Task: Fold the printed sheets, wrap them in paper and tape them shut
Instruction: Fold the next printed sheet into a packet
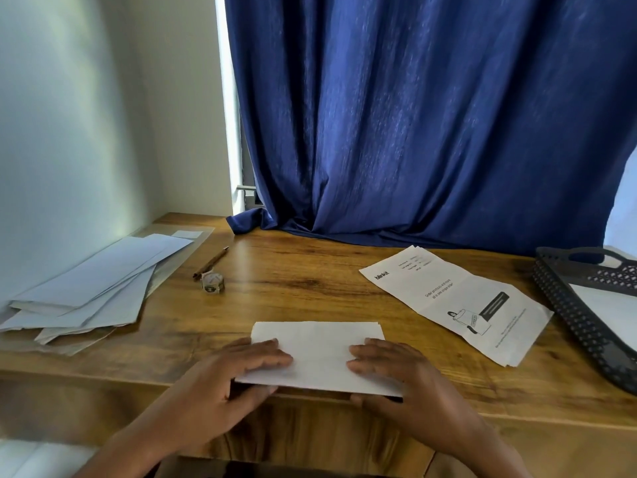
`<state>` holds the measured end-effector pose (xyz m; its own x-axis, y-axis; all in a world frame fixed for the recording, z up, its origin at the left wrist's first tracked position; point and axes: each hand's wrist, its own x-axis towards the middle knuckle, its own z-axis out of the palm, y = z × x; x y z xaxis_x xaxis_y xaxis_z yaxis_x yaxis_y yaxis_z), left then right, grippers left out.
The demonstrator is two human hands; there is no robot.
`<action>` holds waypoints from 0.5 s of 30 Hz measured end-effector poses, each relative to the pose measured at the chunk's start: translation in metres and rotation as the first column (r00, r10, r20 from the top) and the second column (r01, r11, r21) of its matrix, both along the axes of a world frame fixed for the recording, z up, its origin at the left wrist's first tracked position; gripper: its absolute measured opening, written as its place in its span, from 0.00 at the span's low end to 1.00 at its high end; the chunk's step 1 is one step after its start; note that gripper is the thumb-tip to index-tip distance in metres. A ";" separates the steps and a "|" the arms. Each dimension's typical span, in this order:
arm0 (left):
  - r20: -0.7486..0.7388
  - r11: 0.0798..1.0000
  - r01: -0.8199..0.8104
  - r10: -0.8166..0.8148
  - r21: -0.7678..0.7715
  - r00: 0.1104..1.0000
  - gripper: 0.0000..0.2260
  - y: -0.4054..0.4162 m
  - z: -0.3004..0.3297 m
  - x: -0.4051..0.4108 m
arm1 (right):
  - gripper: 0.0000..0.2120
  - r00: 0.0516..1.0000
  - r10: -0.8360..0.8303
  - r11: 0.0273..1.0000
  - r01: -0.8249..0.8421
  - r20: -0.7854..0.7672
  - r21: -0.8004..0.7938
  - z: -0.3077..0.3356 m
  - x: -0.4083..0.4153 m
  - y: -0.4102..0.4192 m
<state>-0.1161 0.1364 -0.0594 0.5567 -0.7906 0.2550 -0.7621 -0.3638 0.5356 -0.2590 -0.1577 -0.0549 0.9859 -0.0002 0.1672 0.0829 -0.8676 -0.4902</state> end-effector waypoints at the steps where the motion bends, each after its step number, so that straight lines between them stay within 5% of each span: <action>1: -0.051 0.999 -0.010 0.008 -0.036 0.999 0.18 -0.002 0.003 0.002 | 0.26 1.000 -0.030 0.995 0.030 -0.001 0.098 0.002 0.001 0.000; 4: -0.161 0.984 -0.046 0.018 -0.172 0.987 0.19 -0.011 0.009 0.009 | 0.21 0.995 -0.099 0.943 0.104 -0.033 0.317 0.014 0.005 0.001; 8: -0.197 0.946 -0.173 0.121 -0.273 0.973 0.30 -0.026 0.010 0.022 | 0.31 0.973 -0.230 0.876 0.196 0.023 0.440 0.025 0.021 -0.005; 12: -0.206 0.897 -0.339 0.289 -0.284 0.935 0.33 -0.036 0.004 0.029 | 0.41 0.925 -0.374 0.832 0.301 0.069 0.467 0.017 0.045 -0.012; 15: -0.159 0.869 -0.413 0.383 -0.273 0.910 0.34 -0.038 0.001 0.024 | 0.40 0.910 -0.412 0.834 0.353 0.053 0.424 0.010 0.054 -0.010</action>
